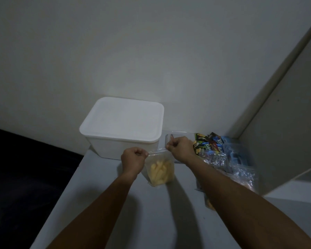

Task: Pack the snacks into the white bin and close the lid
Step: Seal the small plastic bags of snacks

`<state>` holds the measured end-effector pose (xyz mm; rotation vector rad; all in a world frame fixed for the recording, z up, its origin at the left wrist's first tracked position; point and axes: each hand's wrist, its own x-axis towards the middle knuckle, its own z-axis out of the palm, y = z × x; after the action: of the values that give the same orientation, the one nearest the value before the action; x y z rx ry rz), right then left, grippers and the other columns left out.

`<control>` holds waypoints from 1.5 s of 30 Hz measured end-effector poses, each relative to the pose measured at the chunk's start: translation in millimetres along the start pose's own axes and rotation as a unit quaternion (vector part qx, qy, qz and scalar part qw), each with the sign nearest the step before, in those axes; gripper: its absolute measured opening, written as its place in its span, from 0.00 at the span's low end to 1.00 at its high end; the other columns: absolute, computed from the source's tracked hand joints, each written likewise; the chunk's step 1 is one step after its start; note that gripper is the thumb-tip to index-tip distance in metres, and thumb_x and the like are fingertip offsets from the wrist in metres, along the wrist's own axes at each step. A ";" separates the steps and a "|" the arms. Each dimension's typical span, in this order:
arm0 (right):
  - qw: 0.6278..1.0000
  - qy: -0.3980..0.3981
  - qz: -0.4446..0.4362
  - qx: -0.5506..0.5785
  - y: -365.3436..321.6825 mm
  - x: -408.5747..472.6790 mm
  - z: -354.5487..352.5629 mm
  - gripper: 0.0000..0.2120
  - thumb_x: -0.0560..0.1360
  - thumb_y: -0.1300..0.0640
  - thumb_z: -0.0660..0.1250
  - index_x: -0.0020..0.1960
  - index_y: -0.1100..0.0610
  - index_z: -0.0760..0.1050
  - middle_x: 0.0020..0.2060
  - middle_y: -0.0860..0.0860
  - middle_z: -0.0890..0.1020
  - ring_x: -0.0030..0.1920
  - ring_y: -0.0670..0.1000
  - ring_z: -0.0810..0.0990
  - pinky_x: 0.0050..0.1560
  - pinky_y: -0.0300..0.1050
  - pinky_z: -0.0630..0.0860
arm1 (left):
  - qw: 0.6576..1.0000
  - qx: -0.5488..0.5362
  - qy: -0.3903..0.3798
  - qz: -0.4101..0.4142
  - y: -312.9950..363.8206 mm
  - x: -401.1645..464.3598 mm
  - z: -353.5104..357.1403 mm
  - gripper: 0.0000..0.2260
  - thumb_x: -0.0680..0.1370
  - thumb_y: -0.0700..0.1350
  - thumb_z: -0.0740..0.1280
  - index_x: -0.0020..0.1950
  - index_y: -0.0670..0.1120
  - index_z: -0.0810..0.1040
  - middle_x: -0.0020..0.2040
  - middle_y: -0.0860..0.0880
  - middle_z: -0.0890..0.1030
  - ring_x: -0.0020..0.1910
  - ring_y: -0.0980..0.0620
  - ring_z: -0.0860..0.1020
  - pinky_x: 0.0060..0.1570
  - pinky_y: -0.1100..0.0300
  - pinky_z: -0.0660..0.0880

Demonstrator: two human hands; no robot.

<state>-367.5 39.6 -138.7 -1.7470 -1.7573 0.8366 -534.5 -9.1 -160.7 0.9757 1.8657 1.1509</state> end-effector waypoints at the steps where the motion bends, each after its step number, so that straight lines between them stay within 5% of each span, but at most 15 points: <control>1: 1.000 0.002 0.002 0.005 -1.9 1.1 1.4 0.08 0.75 0.59 0.70 0.50 0.62 0.84 0.40 0.52 0.84 0.43 0.47 0.80 0.48 0.37 0.71 | 1.000 0.002 0.006 0.000 -2.5 2.5 0.8 0.06 0.69 0.39 0.75 0.34 0.48 0.82 0.34 0.47 0.83 0.39 0.46 0.83 0.46 0.46 0.82; 4: 1.000 0.012 -0.003 0.012 -3.5 5.4 3.8 0.11 0.75 0.60 0.69 0.56 0.60 0.82 0.53 0.56 0.84 0.54 0.52 0.82 0.59 0.40 0.74 | 1.000 -0.006 0.012 -0.004 -6.1 7.6 3.7 0.05 0.68 0.39 0.76 0.41 0.45 0.82 0.37 0.46 0.82 0.41 0.44 0.82 0.48 0.44 0.81; 9: 1.000 0.020 -0.013 0.018 -0.9 7.2 -4.7 0.14 0.75 0.60 0.69 0.60 0.61 0.79 0.57 0.56 0.82 0.56 0.52 0.80 0.60 0.41 0.73 | 0.998 0.055 0.031 0.029 -2.6 7.1 4.3 0.22 0.68 0.41 0.76 0.60 0.40 0.79 0.57 0.42 0.81 0.56 0.43 0.79 0.60 0.51 0.75; 15: 1.000 0.027 0.003 0.013 22.6 -1.3 -46.3 0.13 0.76 0.61 0.69 0.59 0.62 0.79 0.53 0.55 0.83 0.50 0.49 0.79 0.55 0.43 0.76 | 0.976 0.104 0.141 0.131 9.3 -16.5 20.4 0.18 0.67 0.40 0.73 0.54 0.43 0.74 0.55 0.44 0.74 0.57 0.43 0.73 0.54 0.49 0.74; 18: 0.998 0.047 0.025 -0.021 47.5 -6.3 -74.6 0.10 0.74 0.61 0.71 0.53 0.63 0.82 0.49 0.57 0.85 0.46 0.49 0.80 0.54 0.44 0.77 | 0.981 0.087 0.077 0.158 21.1 -32.1 43.8 0.13 0.68 0.37 0.72 0.51 0.44 0.75 0.51 0.45 0.75 0.51 0.47 0.74 0.48 0.57 0.71; 23: 0.994 0.028 0.084 -0.067 90.7 -32.0 -117.6 0.04 0.72 0.60 0.72 0.45 0.61 0.84 0.39 0.55 0.83 0.42 0.50 0.80 0.44 0.39 0.70 | 0.980 0.093 -0.136 0.111 29.5 -55.8 104.3 0.10 0.68 0.42 0.75 0.43 0.48 0.75 0.42 0.48 0.81 0.42 0.50 0.78 0.41 0.61 0.73; 28: 0.982 0.088 0.147 -0.083 136.7 -59.3 -143.6 0.05 0.73 0.60 0.69 0.45 0.59 0.84 0.43 0.57 0.85 0.48 0.56 0.83 0.47 0.41 0.72 | 0.948 0.140 -0.277 0.072 30.3 -88.6 157.7 0.08 0.70 0.41 0.73 0.43 0.49 0.74 0.44 0.46 0.81 0.47 0.46 0.79 0.51 0.52 0.78; 33: 0.972 0.043 0.212 -0.088 166.9 -80.6 -152.1 0.17 0.73 0.64 0.65 0.61 0.60 0.78 0.57 0.57 0.82 0.59 0.57 0.79 0.59 0.44 0.72 | 0.933 0.157 -0.323 0.026 28.6 -109.7 191.7 0.11 0.73 0.39 0.66 0.54 0.42 0.79 0.52 0.42 0.82 0.53 0.43 0.78 0.54 0.52 0.76; 38: 0.977 0.020 0.206 -0.056 178.4 -93.4 -146.3 0.15 0.72 0.69 0.66 0.58 0.63 0.80 0.54 0.56 0.83 0.51 0.51 0.80 0.54 0.42 0.74 | 0.937 0.145 -0.319 0.005 24.1 -118.1 202.8 0.06 0.74 0.36 0.66 0.48 0.39 0.81 0.45 0.43 0.82 0.46 0.45 0.80 0.43 0.54 0.78; 45: 0.989 0.014 0.145 -0.003 164.2 -98.8 -144.7 0.15 0.72 0.72 0.66 0.58 0.64 0.80 0.51 0.59 0.84 0.49 0.55 0.82 0.57 0.55 0.79 | 0.964 0.078 -0.252 0.011 21.6 -122.5 180.4 0.18 0.73 0.33 0.65 0.62 0.40 0.78 0.56 0.43 0.82 0.54 0.47 0.80 0.58 0.50 0.78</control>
<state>-146.8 -53.2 -156.1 -2.0404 -1.5089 0.9187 -318.6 -42.0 -178.7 1.2452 1.5450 0.6839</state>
